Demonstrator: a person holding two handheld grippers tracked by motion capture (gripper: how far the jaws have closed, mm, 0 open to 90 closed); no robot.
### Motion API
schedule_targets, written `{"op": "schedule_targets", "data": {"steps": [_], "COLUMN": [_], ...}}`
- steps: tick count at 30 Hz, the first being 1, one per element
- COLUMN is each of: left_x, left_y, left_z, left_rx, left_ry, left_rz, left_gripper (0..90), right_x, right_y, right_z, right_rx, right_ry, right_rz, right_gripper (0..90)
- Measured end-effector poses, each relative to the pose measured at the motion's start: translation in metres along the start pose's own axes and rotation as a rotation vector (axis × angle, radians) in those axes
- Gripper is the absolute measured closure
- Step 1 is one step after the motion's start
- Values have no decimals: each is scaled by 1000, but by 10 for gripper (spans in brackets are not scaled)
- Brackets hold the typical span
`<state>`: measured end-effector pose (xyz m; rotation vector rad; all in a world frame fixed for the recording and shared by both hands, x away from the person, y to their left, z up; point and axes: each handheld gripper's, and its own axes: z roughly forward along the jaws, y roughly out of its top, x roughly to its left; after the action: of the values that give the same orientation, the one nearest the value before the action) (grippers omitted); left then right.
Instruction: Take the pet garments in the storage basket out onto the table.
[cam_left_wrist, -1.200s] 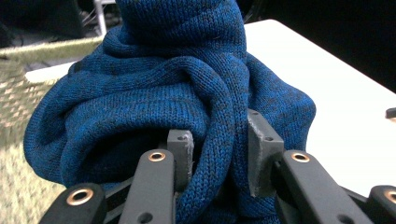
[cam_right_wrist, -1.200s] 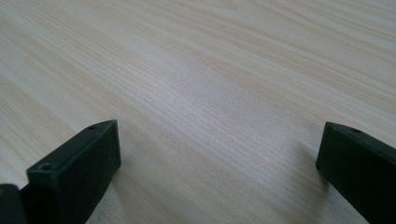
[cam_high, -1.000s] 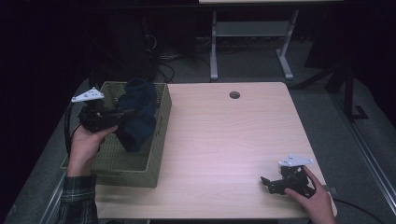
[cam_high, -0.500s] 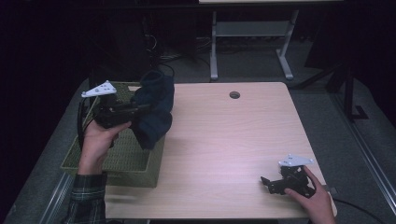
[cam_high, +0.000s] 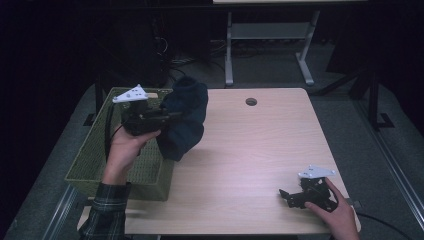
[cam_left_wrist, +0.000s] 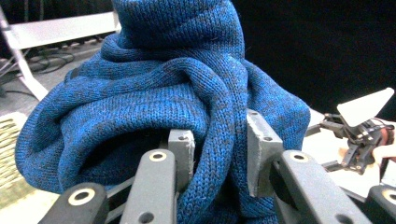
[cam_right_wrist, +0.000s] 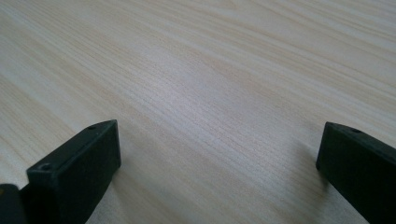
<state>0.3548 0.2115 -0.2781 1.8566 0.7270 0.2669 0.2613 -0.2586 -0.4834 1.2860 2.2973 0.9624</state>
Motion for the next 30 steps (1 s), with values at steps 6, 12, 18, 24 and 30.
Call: {"op": "schedule_targets", "data": {"steps": [6, 12, 18, 24, 30], "left_x": [-9, -16, -25, -33, -41], "left_y": [0, -2, -2, -4, -8], "left_z": [17, 34, 52, 73, 95], "left_rx": [7, 21, 27, 40, 55], "left_ry": [-20, -40, -70, -104, -111], "left_rz": [8, 12, 14, 9, 13], "left_gripper": [679, 679, 680, 680, 681], "right_x": [0, 0, 0, 0, 0], "right_y": [0, 0, 0, 0, 0], "right_z": [0, 0, 0, 0, 0], "right_rx": [0, -1, -2, -1, -1], "right_ry": [0, -1, -1, -1, -1], "right_rz": [0, -3, -2, -3, -3], "right_gripper": [0, 0, 0, 0, 0]}}
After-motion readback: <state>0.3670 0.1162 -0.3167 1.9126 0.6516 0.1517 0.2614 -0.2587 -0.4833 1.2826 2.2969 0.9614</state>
